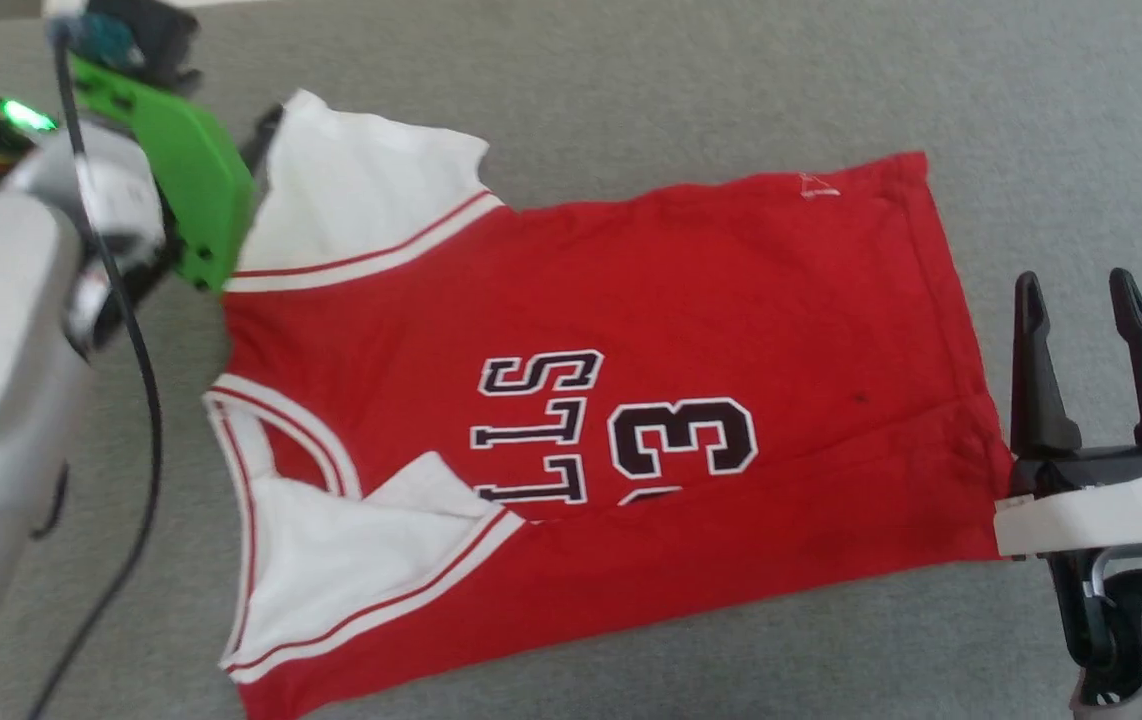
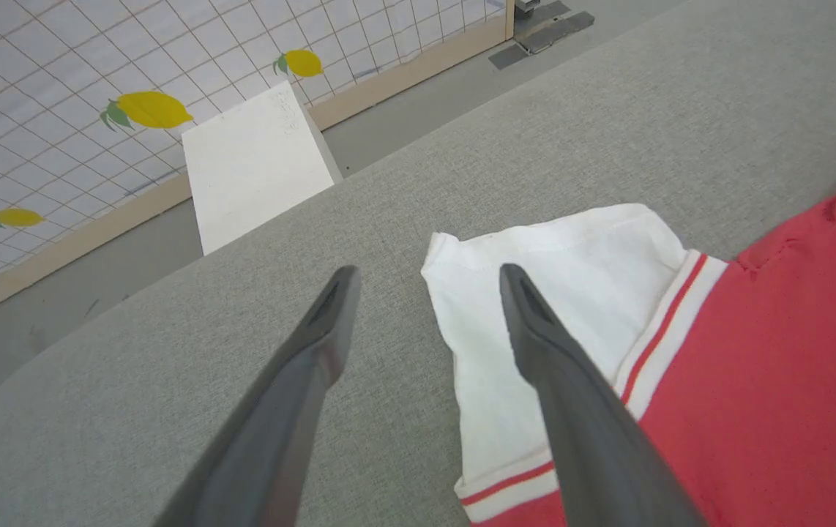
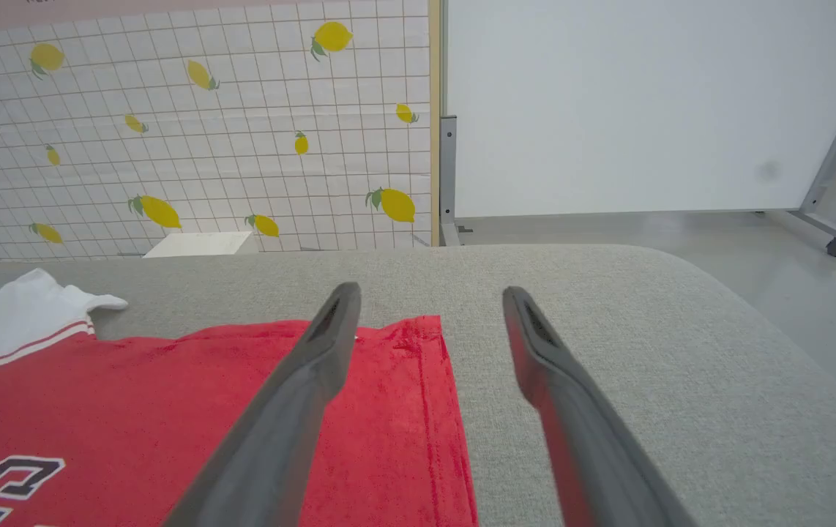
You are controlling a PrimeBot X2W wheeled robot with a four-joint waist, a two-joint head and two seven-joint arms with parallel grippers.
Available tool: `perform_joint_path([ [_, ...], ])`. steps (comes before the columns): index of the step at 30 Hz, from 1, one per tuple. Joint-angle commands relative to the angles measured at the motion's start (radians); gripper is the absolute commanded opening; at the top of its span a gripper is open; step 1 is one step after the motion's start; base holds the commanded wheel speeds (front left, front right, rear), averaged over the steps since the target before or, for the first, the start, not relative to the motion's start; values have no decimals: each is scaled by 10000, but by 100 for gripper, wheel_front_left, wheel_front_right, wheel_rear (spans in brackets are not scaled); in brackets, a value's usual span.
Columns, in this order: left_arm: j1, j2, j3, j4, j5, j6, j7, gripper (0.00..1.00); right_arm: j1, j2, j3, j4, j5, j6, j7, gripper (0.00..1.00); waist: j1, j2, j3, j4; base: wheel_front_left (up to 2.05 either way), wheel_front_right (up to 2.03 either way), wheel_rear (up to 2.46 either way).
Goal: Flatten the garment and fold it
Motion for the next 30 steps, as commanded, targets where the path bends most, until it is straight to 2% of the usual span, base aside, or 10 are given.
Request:
perform_joint_path([
  [1, -496, 134, -154, 365, -111, -105, 532, 100, -210, 23, 74, 99, 100, -15, -88, 100, -2, 0, 998, -992, 0, 0, 0],
  [4, -1215, 179, -258, 1083, -628, -204, 1654, 100, -356, 35, 173, 283, 210, -15, -211, 100, -2, 0, 1259, -1248, 0, 0, 0],
  [8, -1911, 358, -383, 1751, -945, -246, 2556, 100, -469, 41, 309, 537, 417, -15, -357, 100, -2, 0, 1502, -1492, 0, 0, 0],
  [18, -2415, 735, -754, 2735, -1012, -265, 3508, 100, -631, 44, 439, 867, 580, -15, -556, 100, -2, 0, 1807, -1782, 0, 0, 0],
  [19, -2389, 703, -751, 2815, -1154, -267, 3669, 91, -636, 44, 439, 879, 577, -15, -557, 100, -2, 0, 1817, -1780, 0, 0, 0],
  [20, -2357, 657, -751, 2880, -1337, -269, 3870, 0, -639, 44, 427, 888, 569, -15, -557, 100, -2, 0, 1822, -1761, 0, 0, 0],
  [23, -2330, 583, -851, 2899, -1538, -272, 4139, 0, -617, 44, 356, 885, 492, -15, -515, 100, -2, 0, 1781, -1628, 0, 0, 0],
  [28, -2275, 383, -1089, 2682, -1440, -276, 3035, 0, -635, 11, 269, 709, 102, -15, -136, 100, -2, 0, 1403, -1206, 0, 0, 0],
  [30, -2224, 254, -1260, 2595, -1422, -277, 2521, 0, -651, -227, 321, 578, 25, -15, 238, 100, -2, 0, 1168, -970, 0, 0, 0],
])
